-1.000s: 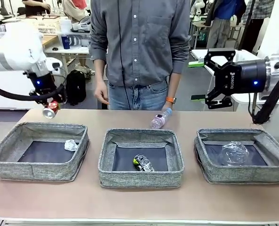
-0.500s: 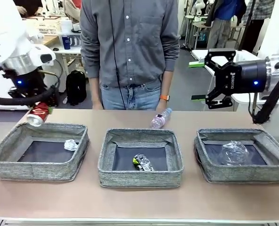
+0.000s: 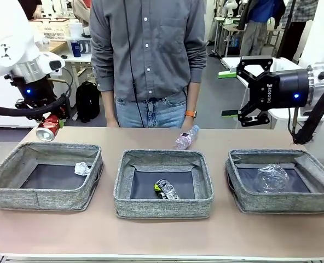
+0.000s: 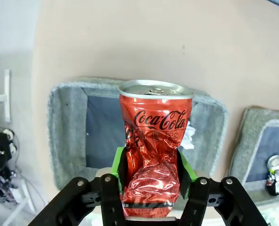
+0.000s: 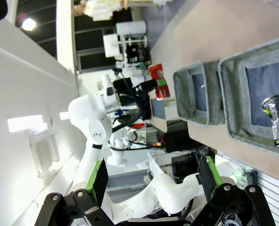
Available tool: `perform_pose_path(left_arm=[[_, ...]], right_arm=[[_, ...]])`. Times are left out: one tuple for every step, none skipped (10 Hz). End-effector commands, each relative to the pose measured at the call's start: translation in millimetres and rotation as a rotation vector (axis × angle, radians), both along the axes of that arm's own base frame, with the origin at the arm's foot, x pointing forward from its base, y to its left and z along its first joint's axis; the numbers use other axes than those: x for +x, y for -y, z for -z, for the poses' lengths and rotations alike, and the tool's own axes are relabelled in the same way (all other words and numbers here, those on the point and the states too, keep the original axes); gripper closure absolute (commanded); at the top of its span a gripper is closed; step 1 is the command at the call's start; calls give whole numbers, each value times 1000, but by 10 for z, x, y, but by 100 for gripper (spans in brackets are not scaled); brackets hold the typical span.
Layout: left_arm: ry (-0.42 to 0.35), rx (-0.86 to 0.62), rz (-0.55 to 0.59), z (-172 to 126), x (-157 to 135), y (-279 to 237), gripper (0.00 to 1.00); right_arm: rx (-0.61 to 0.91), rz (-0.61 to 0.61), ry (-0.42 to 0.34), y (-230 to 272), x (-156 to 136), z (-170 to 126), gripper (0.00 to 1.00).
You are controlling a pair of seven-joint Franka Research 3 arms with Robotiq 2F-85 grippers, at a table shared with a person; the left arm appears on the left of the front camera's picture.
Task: Sort the waste into the appropriate baskets.
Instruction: Pick up the waste item pointed out by the person.
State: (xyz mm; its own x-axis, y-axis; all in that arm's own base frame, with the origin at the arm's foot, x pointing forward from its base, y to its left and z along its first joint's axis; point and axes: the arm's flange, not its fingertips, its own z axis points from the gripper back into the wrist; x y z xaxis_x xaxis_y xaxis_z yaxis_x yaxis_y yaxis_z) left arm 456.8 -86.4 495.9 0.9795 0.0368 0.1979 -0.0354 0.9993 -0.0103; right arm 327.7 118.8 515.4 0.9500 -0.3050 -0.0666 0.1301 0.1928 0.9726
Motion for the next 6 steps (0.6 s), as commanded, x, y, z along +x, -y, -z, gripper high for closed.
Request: perform_pose_path(left_arm=[[-29,-49,-49,-360,-295,506,54],[-83,-156,-53,-692,-412,912,54],[-105,-214,-29,-1032,-552,1303,54],[-147,-308,-190,-1373,-674,1778,54],[-151,-340,-138,-1549,-817,2077,54],[-156,-382,-137,-1703,-908,2275,54]], right_arm=[[27,8,-7,-24,7,-14,0],[27,8,-7,-24,7,-14,0],[0,0,1,0,-1,-2,0],[19,41,-39,197,-40,-8,0],[27,64,-35,407,-133,-42,0],[42,53,-24,665,-249,-88,0]])
